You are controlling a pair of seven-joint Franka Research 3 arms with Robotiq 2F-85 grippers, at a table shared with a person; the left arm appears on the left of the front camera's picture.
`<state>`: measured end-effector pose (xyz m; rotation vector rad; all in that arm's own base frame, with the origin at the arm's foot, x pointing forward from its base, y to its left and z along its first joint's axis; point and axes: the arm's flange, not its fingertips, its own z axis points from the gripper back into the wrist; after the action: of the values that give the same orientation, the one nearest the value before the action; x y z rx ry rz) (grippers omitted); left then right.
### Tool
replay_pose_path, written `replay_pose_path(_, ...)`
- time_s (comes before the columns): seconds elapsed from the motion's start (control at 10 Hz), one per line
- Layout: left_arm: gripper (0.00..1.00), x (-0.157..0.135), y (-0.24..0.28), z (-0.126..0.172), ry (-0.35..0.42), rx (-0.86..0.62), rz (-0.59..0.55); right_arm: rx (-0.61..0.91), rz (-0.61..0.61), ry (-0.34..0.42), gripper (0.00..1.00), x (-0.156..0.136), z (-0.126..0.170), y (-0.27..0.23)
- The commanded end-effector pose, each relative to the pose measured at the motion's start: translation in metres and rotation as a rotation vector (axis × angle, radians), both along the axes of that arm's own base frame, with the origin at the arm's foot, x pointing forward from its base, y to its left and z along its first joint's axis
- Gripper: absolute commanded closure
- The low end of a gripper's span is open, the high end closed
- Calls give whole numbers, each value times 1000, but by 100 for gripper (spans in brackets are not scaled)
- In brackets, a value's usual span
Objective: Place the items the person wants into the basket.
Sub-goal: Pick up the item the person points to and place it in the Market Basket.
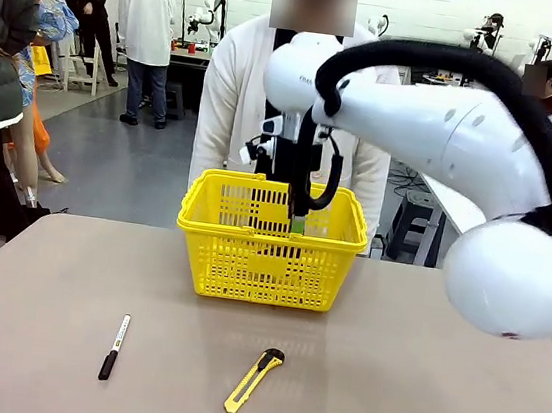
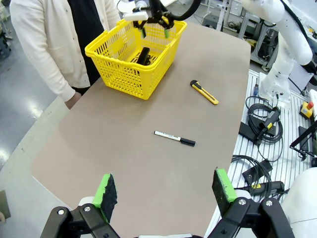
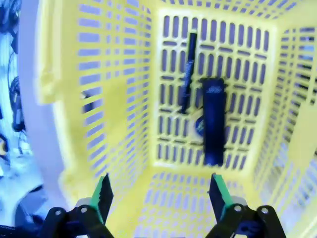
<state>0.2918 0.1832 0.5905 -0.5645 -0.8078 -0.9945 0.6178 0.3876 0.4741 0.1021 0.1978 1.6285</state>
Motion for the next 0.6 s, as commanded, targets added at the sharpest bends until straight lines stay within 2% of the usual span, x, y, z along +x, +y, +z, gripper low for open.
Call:
replay_pose_path(0.0,0,-1,1,1,-11,-10,-4,-32,-137,13,0,-74,7,-41)
replay_pose_path(0.1,0,-1,1,1,-11,-10,-4,-29,-202,8,0,-99,11,-61)
replay_pose_path(0.3,0,-1,1,1,-11,-10,-4,1,-314,-53,0,-156,20,-98)
replay_pose_path(0.5,0,-1,1,1,-11,-10,-4,-8,-424,-73,0,-193,19,-127)
